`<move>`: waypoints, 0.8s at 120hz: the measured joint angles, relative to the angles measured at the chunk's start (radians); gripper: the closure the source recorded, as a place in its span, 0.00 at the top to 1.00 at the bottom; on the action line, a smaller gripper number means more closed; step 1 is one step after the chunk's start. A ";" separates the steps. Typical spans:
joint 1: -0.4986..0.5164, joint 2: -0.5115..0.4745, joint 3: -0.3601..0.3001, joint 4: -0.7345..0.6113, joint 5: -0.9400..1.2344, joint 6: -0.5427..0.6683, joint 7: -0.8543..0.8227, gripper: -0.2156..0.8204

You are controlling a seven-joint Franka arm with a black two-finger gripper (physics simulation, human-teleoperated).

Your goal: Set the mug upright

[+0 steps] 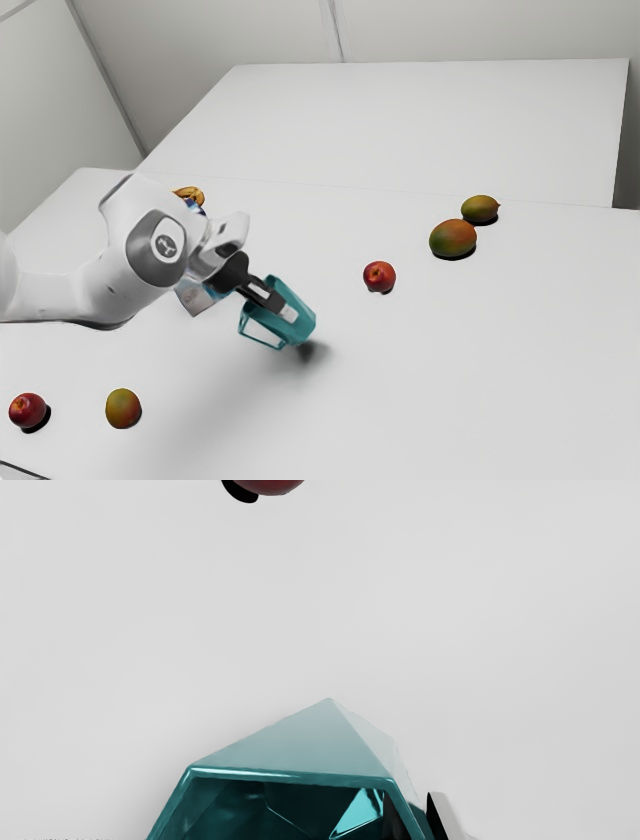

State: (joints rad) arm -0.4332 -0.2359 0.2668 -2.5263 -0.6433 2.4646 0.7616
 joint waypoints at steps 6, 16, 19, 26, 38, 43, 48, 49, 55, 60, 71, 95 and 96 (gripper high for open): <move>0.002 0.001 0.000 0.016 0.101 -0.010 -0.035 0.04; 0.009 0.007 0.003 0.030 0.225 -0.029 -0.090 0.04; 0.011 0.009 0.003 0.032 0.257 -0.034 -0.106 0.04; 0.014 0.014 0.005 0.042 0.321 -0.047 -0.142 0.04; 0.020 0.030 0.008 0.056 0.402 -0.065 -0.199 0.04; 0.026 0.034 0.010 0.060 0.428 -0.071 -0.219 0.04; 0.035 0.038 0.010 0.061 0.450 -0.075 -0.239 0.04; 0.037 0.039 0.010 0.062 0.454 -0.076 -0.243 0.04; 0.051 0.042 0.010 0.063 0.478 -0.080 -0.264 0.04; 0.059 0.042 0.011 0.064 0.495 -0.083 -0.281 0.04; 0.078 0.049 0.011 0.075 0.529 -0.088 -0.314 0.04; 0.093 0.088 0.010 0.120 0.588 -0.093 -0.370 0.04; 0.093 0.090 0.010 0.123 0.590 -0.093 -0.372 0.04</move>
State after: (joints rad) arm -0.3401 -0.1455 0.2771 -2.4032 -0.0534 2.3714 0.3901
